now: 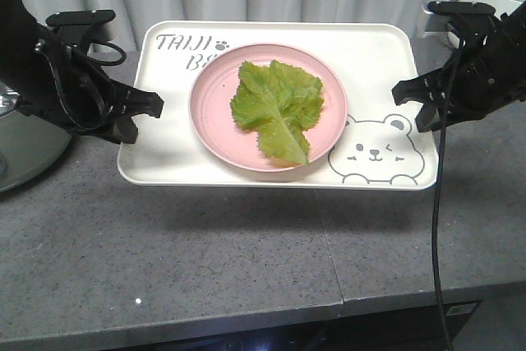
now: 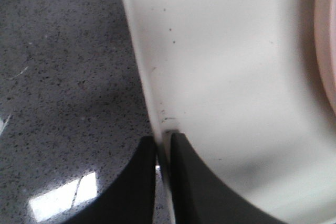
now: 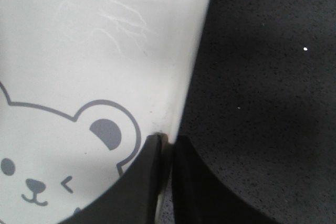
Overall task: Transfer vegetables to tray and serve
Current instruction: 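Turn the base away from the counter while holding the tray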
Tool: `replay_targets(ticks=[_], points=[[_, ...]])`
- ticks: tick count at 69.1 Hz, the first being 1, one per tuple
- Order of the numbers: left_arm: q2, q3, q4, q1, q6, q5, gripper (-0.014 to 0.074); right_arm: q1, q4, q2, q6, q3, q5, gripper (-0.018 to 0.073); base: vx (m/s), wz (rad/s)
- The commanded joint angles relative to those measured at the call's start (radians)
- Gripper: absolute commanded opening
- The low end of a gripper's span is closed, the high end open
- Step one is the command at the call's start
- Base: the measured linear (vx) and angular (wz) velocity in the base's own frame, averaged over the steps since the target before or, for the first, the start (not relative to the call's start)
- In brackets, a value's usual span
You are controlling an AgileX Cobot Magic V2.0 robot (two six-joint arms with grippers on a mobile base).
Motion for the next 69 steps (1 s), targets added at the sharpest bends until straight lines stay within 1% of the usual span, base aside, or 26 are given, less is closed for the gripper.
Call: replay_targets(ticks=[1, 69], points=[[-0.051, -0.031, -0.095, -0.022, 0.024, -0.071, -0.0006, 0.011, 0.074, -0.052, -0.028, -0.025, -0.035, -0.0006, 0.0, -0.17], [-0.051, -0.031, -0.095, -0.022, 0.024, -0.071, -0.0006, 0.011, 0.074, -0.052, -0.028, -0.025, -0.034, -0.0006, 0.0, -0.23]])
